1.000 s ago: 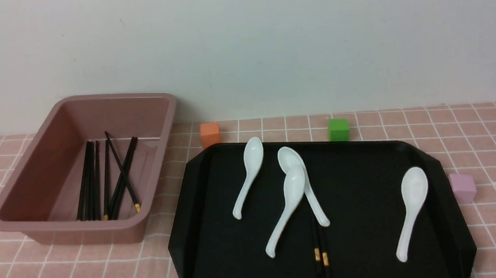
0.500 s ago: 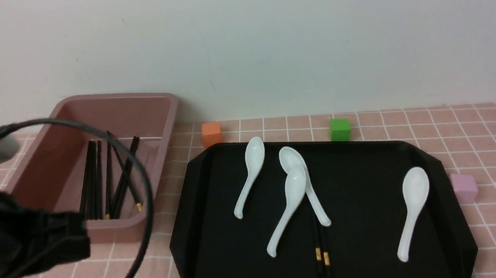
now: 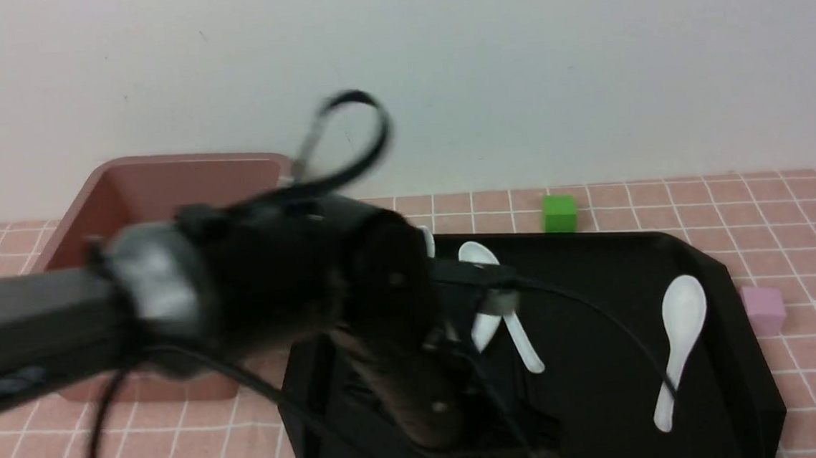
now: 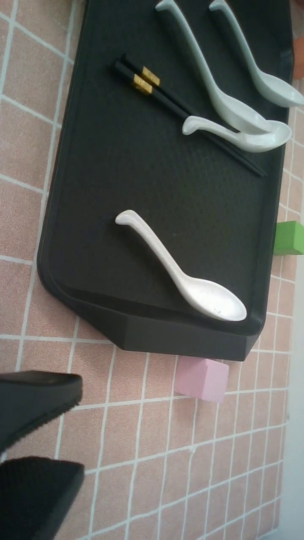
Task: On pink tablecloth take chopsticks from black tray and put them in box.
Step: 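Reach over to the black tray and grasp a pair of chopsticks with the left gripper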
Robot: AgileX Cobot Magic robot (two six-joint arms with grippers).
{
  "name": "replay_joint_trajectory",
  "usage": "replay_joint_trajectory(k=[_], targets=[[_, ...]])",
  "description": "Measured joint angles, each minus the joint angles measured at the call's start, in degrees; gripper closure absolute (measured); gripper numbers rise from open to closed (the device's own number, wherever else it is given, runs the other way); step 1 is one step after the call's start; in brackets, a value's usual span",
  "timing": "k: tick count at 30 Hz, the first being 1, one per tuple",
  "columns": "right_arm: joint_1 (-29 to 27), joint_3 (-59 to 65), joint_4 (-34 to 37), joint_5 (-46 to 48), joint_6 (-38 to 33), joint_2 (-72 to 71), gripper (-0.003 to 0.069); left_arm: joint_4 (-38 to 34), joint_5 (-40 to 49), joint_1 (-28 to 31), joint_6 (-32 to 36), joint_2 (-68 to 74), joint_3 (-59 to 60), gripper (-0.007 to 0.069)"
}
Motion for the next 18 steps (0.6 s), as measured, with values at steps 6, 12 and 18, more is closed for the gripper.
replay_joint_trajectory(k=[6, 12, 18], targets=[[0.0, 0.0, 0.0, 0.0, 0.0, 0.0, 0.042, 3.09, 5.23, -4.29, -2.87, 9.25, -13.13, 0.0637], [0.0, 0.0, 0.0, 0.05, 0.0, 0.0, 0.042, 6.42, 6.48, -3.25, -6.35, 13.27, -19.42, 0.063], [0.0, 0.0, 0.0, 0.05, 0.0, 0.0, 0.042, 7.83, 5.82, -0.06, -7.48, 16.85, -22.09, 0.0497]])
